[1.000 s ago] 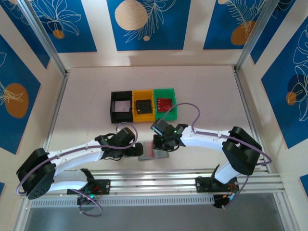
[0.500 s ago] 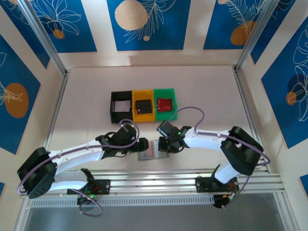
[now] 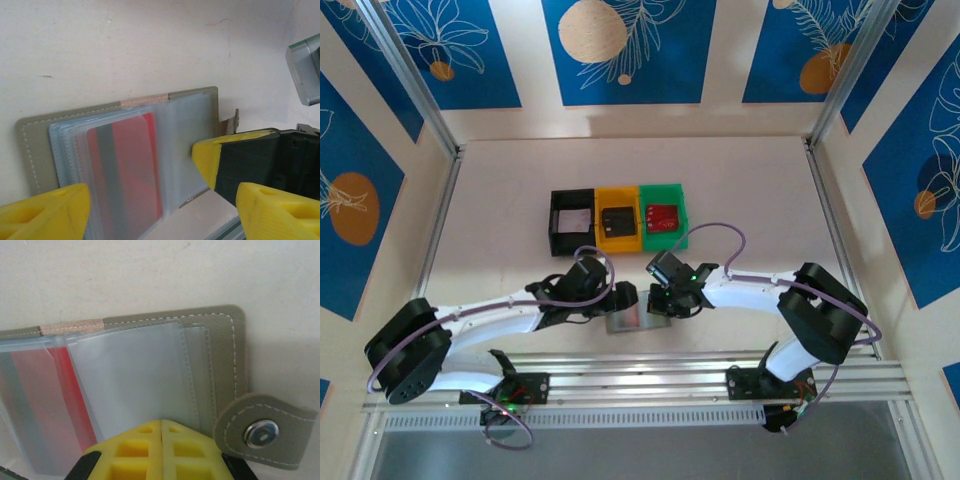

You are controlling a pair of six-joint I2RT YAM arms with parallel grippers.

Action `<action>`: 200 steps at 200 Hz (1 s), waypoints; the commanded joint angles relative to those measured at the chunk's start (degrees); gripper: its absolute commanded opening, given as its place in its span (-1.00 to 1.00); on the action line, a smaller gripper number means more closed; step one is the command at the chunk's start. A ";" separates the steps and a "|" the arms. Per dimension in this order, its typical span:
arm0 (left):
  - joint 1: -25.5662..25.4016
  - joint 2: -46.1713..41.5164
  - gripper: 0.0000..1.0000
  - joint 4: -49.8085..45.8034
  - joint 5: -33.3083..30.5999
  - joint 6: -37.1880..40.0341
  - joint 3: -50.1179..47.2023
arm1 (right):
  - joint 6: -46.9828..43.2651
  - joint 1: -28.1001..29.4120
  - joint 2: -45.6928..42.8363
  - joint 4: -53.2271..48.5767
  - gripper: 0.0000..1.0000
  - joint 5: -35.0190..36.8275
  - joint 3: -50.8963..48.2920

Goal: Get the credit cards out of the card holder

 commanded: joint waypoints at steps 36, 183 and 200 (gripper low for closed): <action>-0.60 1.64 0.49 2.96 2.29 -1.73 -1.91 | 0.68 -0.30 -0.51 -0.04 -0.95 -1.25 -0.95; -0.69 2.84 0.48 1.72 1.92 -1.67 -1.83 | 0.61 -0.30 -0.60 0.49 -0.96 -1.55 -1.08; -0.68 2.88 0.44 1.28 1.77 -1.59 -1.78 | 0.60 -0.38 -0.68 0.52 -0.96 -1.60 -1.12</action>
